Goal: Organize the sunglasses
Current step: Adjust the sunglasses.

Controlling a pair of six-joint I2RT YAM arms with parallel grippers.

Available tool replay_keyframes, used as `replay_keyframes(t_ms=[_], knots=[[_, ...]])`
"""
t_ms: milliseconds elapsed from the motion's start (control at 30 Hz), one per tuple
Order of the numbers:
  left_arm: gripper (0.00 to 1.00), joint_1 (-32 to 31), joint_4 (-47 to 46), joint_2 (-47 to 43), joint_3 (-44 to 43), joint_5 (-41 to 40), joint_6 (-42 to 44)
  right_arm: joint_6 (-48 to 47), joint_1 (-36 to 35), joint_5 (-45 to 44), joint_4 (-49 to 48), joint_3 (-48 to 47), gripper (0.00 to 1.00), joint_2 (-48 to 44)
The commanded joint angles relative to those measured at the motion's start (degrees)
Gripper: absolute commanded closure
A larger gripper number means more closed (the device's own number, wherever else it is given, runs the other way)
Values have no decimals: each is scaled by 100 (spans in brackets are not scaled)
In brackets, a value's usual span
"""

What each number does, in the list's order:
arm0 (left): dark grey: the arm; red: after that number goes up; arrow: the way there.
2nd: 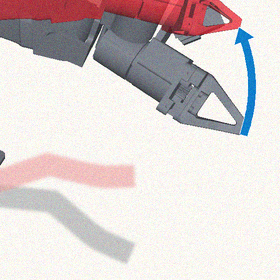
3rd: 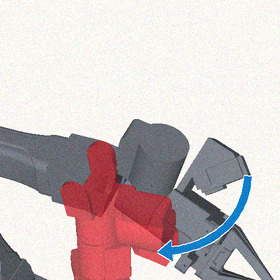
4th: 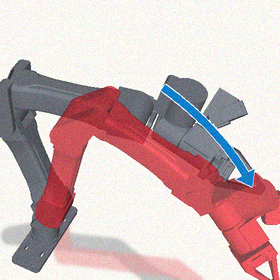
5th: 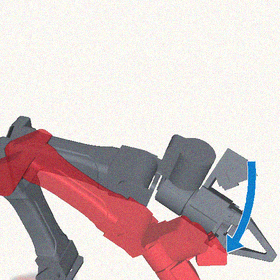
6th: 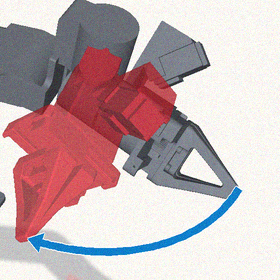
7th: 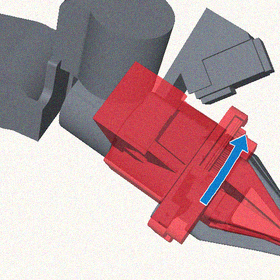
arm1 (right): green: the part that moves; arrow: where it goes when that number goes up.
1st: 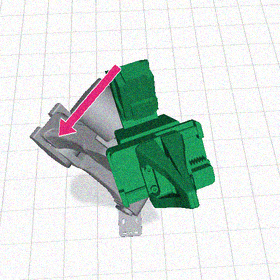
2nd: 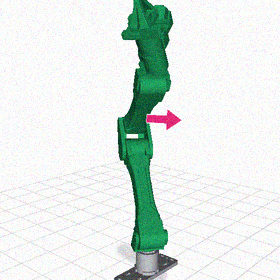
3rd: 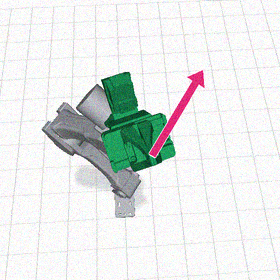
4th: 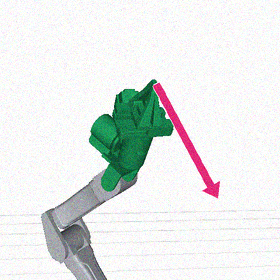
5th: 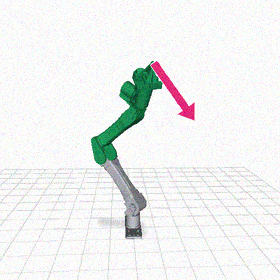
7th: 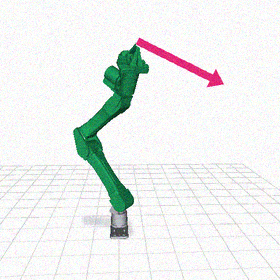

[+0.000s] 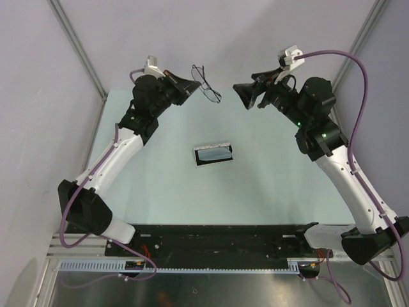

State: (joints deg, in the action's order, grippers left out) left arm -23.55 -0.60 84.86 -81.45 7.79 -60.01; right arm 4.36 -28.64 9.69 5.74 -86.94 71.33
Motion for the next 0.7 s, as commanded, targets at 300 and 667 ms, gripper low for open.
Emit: replay_keyframes(t_ms=[300,667], knots=[[100,105,-283,-31,-460,2717,1808,591,157,3003,15,-218,35,645],[100,114,-370,-242,-81,3191,1843,750,17,2328,437,-386,66,1014]])
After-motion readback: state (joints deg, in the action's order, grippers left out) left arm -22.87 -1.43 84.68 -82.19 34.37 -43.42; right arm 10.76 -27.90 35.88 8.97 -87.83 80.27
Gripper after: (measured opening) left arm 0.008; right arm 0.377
